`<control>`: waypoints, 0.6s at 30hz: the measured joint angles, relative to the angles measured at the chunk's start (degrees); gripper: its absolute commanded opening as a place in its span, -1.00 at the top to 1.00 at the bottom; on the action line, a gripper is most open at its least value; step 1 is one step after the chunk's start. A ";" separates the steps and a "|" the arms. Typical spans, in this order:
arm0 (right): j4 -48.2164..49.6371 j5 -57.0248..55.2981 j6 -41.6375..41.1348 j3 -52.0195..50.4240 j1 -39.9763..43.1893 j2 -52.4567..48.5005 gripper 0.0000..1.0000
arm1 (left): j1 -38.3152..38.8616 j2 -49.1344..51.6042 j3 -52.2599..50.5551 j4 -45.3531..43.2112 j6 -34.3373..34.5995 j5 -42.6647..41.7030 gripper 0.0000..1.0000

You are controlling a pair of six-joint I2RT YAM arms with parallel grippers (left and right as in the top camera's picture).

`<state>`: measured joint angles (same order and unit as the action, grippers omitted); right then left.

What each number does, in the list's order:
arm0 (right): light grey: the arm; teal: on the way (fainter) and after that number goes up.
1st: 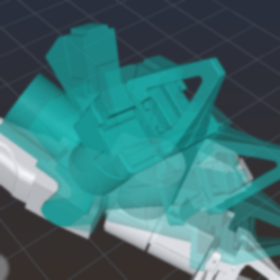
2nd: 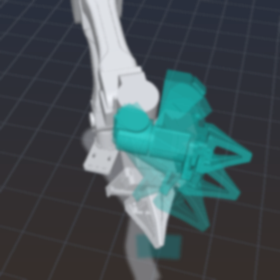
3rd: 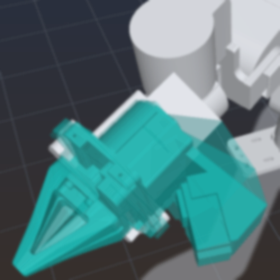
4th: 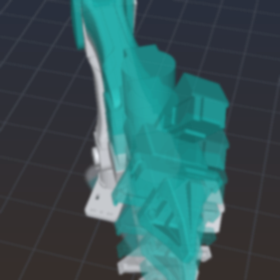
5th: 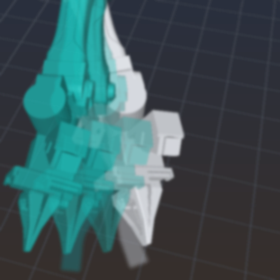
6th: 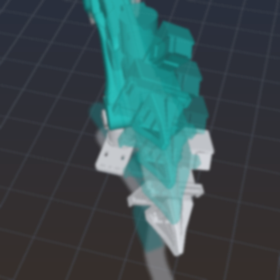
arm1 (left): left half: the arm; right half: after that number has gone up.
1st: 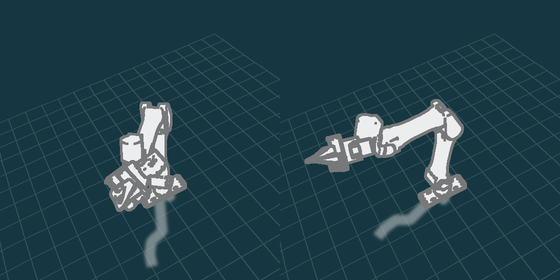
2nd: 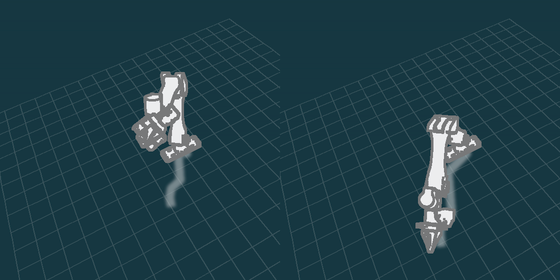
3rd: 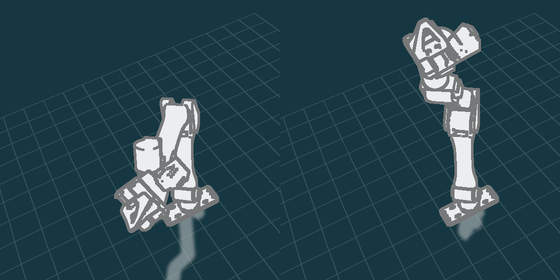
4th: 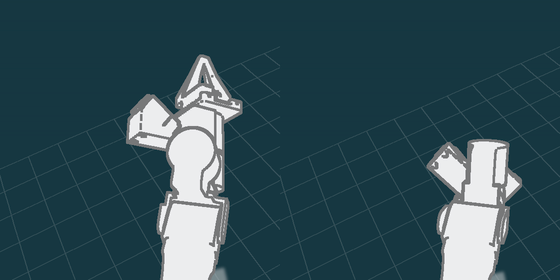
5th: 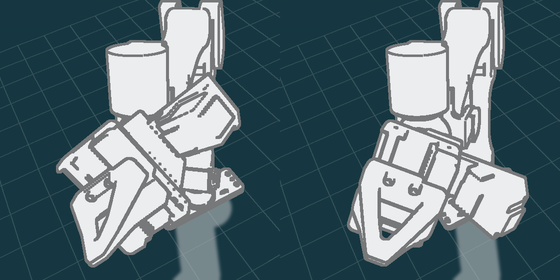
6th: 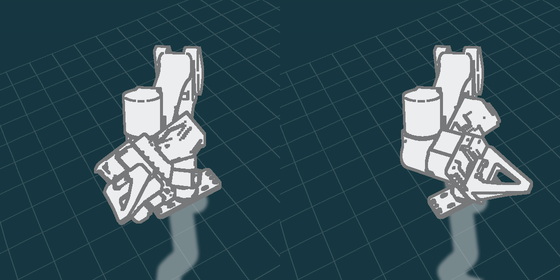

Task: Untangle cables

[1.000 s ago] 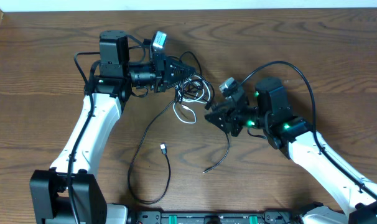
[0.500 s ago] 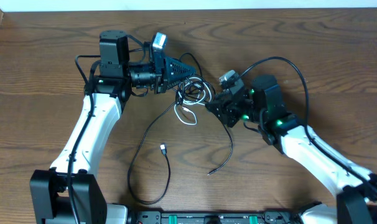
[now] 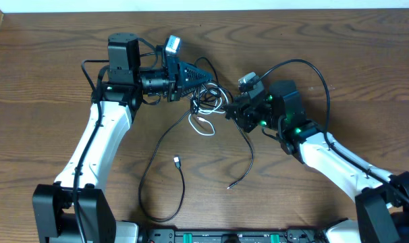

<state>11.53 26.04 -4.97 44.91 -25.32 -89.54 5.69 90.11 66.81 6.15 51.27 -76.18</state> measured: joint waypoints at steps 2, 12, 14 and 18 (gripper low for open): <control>0.90 -0.39 0.00 0.02 0.00 -1.49 0.26 | 0.00 0.00 0.00 0.00 0.00 0.00 0.85; 2.51 -4.13 -1.07 0.00 0.00 -5.79 0.56 | 0.00 0.00 0.00 0.00 0.00 0.00 0.85; 2.49 -7.78 -2.64 0.00 0.00 -5.79 0.74 | 0.00 0.00 0.00 0.00 0.00 0.00 0.85; 2.86 -15.32 -6.21 0.00 0.00 -5.79 0.98 | 0.00 0.00 0.00 0.00 0.00 0.00 0.85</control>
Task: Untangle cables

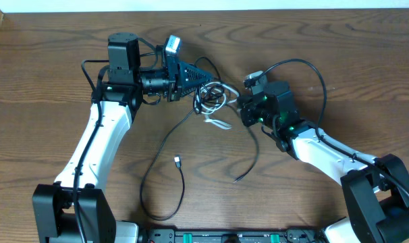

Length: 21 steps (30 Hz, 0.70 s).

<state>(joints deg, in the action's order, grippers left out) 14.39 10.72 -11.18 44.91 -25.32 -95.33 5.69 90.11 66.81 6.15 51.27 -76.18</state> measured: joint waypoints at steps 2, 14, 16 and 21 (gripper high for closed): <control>0.24 -2.75 -0.96 0.00 0.00 0.00 0.98 | 0.00 0.00 0.00 0.00 0.00 0.00 0.85; -4.76 -17.97 -6.43 0.04 7.30 0.00 0.98 | 0.07 0.00 0.00 0.02 -0.17 -0.39 0.85; -6.19 -18.43 -7.76 0.09 10.99 0.02 0.98 | 0.22 0.00 0.00 0.04 -0.52 -0.44 0.85; -8.76 -17.35 -9.42 0.20 20.85 0.13 0.98 | 0.74 0.00 0.00 0.04 -4.28 -0.44 0.85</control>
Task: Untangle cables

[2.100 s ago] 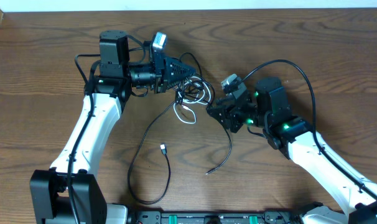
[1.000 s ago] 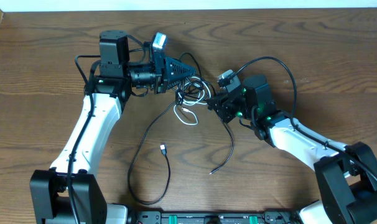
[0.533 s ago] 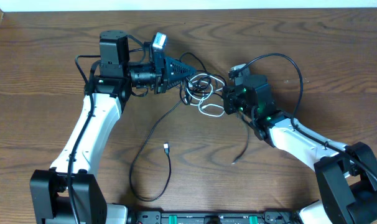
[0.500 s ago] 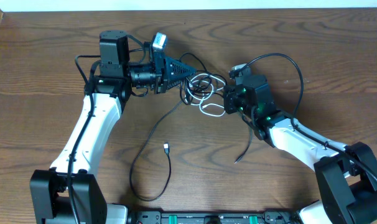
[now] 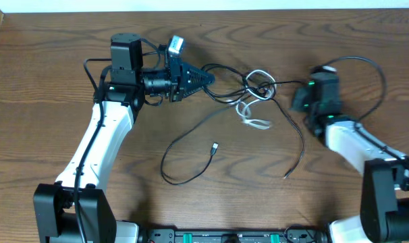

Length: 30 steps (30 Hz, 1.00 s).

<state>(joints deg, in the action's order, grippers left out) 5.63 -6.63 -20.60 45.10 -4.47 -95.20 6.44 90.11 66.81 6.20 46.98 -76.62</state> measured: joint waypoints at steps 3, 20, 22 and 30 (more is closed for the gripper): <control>-1.25 1.97 -0.28 0.00 5.16 0.13 0.98 | 0.02 0.00 0.00 0.92 -4.59 0.04 0.85; -2.38 40.41 0.26 0.00 16.61 0.87 0.42 | -0.66 0.00 0.00 7.30 -27.80 0.72 0.85; -2.43 48.83 0.26 0.00 16.00 0.87 0.39 | -0.63 0.00 0.00 7.30 -27.98 0.72 0.85; -2.78 66.16 -3.06 0.00 5.42 0.98 0.38 | 2.12 0.00 0.00 6.88 -11.15 10.36 0.85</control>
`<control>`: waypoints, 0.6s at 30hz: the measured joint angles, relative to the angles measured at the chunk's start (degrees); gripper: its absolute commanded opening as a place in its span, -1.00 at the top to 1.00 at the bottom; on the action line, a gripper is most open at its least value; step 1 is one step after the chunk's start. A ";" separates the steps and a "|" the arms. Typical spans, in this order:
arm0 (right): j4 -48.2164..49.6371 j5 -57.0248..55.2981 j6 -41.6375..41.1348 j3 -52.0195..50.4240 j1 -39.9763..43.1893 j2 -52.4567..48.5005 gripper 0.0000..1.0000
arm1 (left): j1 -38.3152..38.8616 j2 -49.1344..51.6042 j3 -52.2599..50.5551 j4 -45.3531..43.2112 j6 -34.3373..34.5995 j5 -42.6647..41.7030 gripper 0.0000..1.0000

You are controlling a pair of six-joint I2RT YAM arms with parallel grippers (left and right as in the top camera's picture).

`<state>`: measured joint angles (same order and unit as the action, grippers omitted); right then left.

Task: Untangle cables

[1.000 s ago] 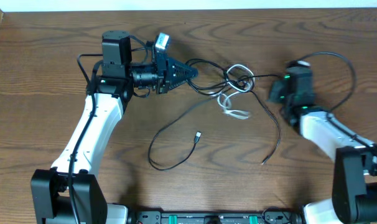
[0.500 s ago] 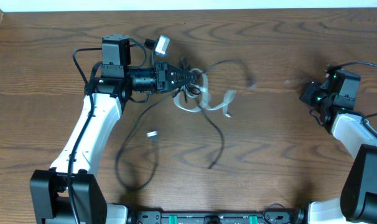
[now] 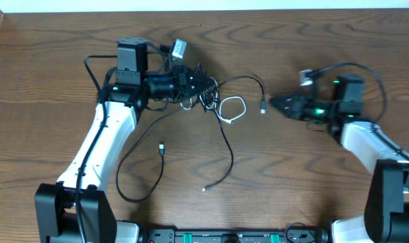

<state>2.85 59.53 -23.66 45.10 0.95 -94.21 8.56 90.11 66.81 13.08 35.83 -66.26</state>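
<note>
A knot of black cables (image 3: 206, 93) lies left of centre, and my left gripper (image 3: 199, 86) is shut on it. A white cable loop (image 3: 232, 109) hangs off the knot's right side. One black strand arcs right to a plug (image 3: 262, 106). Another runs down to a loose end (image 3: 204, 189). A third curls past the left arm to a small plug (image 3: 161, 148). My right gripper (image 3: 275, 103) points left, just short of the arcing strand's plug and apart from it. Nothing shows between its fingers, and their gap is hidden at this angle.
The brown wooden table (image 3: 49, 81) bears everything. Each arm's own black lead loops behind it, at the left (image 3: 90, 64) and at the right (image 3: 380, 77). A dark rail (image 3: 211, 236) runs along the front edge.
The knot and white loop sat further right, stretched between the arms; now they lie bunched at my left gripper. My right gripper has turned to point left and holds no cable.
First both grippers met at the knot in the middle. Then the right gripper had drawn back a little with it. A second ago the cables were stretched far to the right. Now the right gripper is free and the knot sits at the left gripper, with strands spread out.
</note>
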 measured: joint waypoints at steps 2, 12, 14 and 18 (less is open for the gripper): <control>0.00 0.31 -2.67 0.00 -4.37 0.00 0.39 | 1.46 0.00 0.00 -0.15 5.95 3.80 0.85; -0.57 -8.39 0.66 0.00 -20.22 0.00 0.14 | 6.45 0.00 0.00 -0.28 33.83 16.09 0.86; -0.72 -10.54 3.52 0.00 -22.05 0.00 0.09 | 6.43 0.00 0.00 -0.28 39.06 16.87 0.85; -0.90 -16.57 8.31 0.00 -25.92 0.00 0.05 | 6.38 0.00 0.00 -0.31 46.97 17.53 0.85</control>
<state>1.96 42.96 -15.35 45.10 -24.97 -94.21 14.94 90.11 66.81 12.78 82.81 -48.73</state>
